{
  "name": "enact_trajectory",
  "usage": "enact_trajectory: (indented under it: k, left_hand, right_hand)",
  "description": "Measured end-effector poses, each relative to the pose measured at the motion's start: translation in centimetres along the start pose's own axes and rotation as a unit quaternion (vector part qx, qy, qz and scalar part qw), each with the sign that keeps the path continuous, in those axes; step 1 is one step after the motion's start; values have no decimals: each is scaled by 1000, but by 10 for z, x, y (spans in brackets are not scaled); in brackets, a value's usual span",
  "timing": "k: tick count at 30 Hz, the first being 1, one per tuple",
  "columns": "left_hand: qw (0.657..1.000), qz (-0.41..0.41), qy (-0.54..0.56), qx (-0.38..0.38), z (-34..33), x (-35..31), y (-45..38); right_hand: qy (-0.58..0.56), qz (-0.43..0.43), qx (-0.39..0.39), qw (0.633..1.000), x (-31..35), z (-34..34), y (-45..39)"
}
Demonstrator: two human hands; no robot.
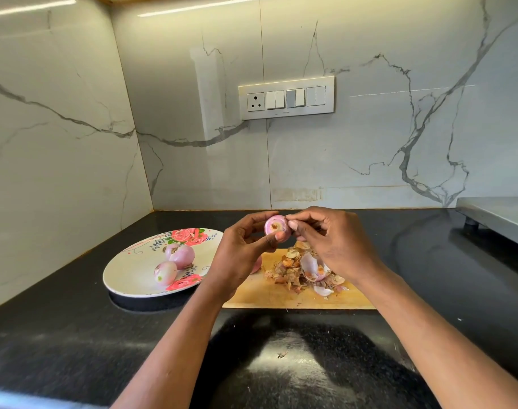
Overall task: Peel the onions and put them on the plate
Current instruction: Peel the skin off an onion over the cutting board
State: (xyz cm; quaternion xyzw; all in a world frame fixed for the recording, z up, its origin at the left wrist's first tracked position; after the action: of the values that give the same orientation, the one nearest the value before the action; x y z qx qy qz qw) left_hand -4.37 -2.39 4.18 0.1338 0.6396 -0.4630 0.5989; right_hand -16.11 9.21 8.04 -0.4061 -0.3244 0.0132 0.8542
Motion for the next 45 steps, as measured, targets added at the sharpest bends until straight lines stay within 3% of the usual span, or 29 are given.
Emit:
enact_trajectory:
  k: [25, 36, 45]
  left_hand:
    - [1000, -8, -23, -6, 0, -2, 3]
    - [1000, -3, -7, -10, 1, 2, 1]
    - [999, -8, -20, -29, 5, 0, 0]
  right_hand:
    - [27, -7, -30, 999, 0, -2, 5]
    - [-78, -102, -21, 992, -21, -4, 3]
    - [-106, -121, -12, 987, -18, -10, 5]
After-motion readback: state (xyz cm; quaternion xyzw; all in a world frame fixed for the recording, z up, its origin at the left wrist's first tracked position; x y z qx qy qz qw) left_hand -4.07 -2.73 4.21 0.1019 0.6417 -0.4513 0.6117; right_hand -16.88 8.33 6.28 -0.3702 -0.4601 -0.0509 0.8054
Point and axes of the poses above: each hand's wrist, its own y-axis away from the middle knuckle, its own z-axis out of the back of the hand, x = y × z, the point moved 10 cm from there along -y, towards the middle knuckle, and after that the axes turned 5 degrees about x, right-handed, at the moved point
